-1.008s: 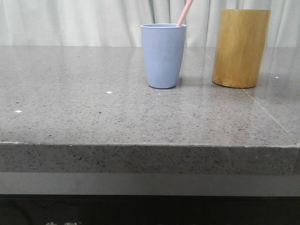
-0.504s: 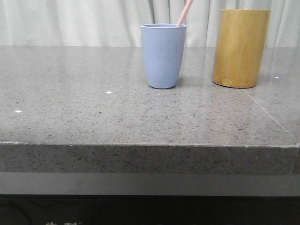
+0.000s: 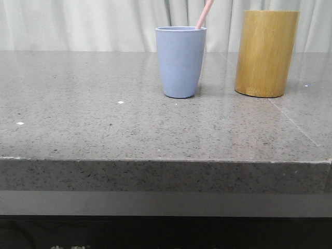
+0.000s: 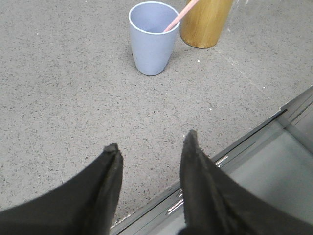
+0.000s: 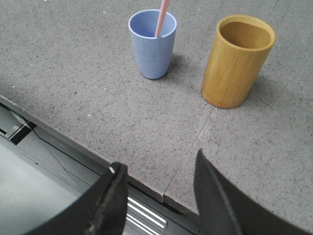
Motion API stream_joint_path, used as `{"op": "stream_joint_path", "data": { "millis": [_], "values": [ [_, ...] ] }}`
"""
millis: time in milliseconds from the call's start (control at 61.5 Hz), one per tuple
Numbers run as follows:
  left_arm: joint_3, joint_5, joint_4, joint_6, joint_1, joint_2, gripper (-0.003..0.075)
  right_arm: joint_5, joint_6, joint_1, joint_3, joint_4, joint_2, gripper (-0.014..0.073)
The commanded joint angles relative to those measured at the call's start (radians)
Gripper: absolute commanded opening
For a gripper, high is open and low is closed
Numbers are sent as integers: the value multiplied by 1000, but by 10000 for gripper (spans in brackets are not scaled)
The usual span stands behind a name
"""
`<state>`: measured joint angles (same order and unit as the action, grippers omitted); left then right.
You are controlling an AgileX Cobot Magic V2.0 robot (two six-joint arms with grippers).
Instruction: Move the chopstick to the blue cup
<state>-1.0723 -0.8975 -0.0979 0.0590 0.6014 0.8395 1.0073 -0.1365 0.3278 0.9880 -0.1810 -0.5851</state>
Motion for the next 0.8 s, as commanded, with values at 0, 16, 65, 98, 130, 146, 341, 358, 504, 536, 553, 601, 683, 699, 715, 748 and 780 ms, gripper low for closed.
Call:
{"op": "stream_joint_path", "data": {
  "millis": [0, 16, 65, 98, 130, 146, 341, 358, 504, 536, 553, 601, 683, 699, 715, 748, 780],
  "values": [
    [-26, 68, -17, -9, -2, -4, 256, -75, 1, -4, 15, 5, 9, 337],
    [-26, 68, -17, -9, -2, -4, 247, -75, 1, -4, 15, 5, 10, 330],
    [-26, 68, -17, -9, -2, -4, 209, -75, 1, -4, 15, 5, 11, 288],
    [-26, 68, -17, -9, -2, -4, 176, -75, 1, -4, 15, 5, 11, 247],
    [-26, 68, -17, -9, -2, -4, 141, -75, 1, -4, 15, 5, 11, 199],
    [-26, 68, -17, -9, -2, -4, 127, -75, 1, -4, 15, 5, 11, 178],
    [-26, 68, -17, -9, -2, -4, -19, -77, 1, -4, 15, 5, 11, -73],
    [-26, 68, -17, -9, -2, -4, -19, -80, 1, -4, 15, 5, 11, -65],
    [-26, 68, -17, -9, -2, -4, -19, -77, 1, -4, 15, 5, 11, -67],
    [-26, 68, -17, -9, -2, -4, -19, -77, 1, -4, 15, 5, 11, -67],
    [-26, 68, -17, -9, -2, -4, -19, -77, 1, -4, 15, 5, 11, -67],
    [-26, 68, -17, -9, -2, -4, -19, -77, 1, -4, 15, 5, 11, -67],
    [-26, 68, -17, -9, -2, -4, -19, -77, 1, -4, 15, 5, 11, -67],
    [-26, 68, -17, -9, -2, -4, -19, -77, 1, -4, 15, 5, 11, -67],
    [-26, 68, -17, -9, -2, -4, -19, -77, 1, -4, 15, 5, 11, -67],
    [-26, 68, -17, -9, -2, -4, -19, -77, 1, -4, 15, 5, 11, -67],
    [-26, 68, -17, -9, -2, -4, -19, -77, 1, -4, 15, 5, 11, -67]
  ]
}}
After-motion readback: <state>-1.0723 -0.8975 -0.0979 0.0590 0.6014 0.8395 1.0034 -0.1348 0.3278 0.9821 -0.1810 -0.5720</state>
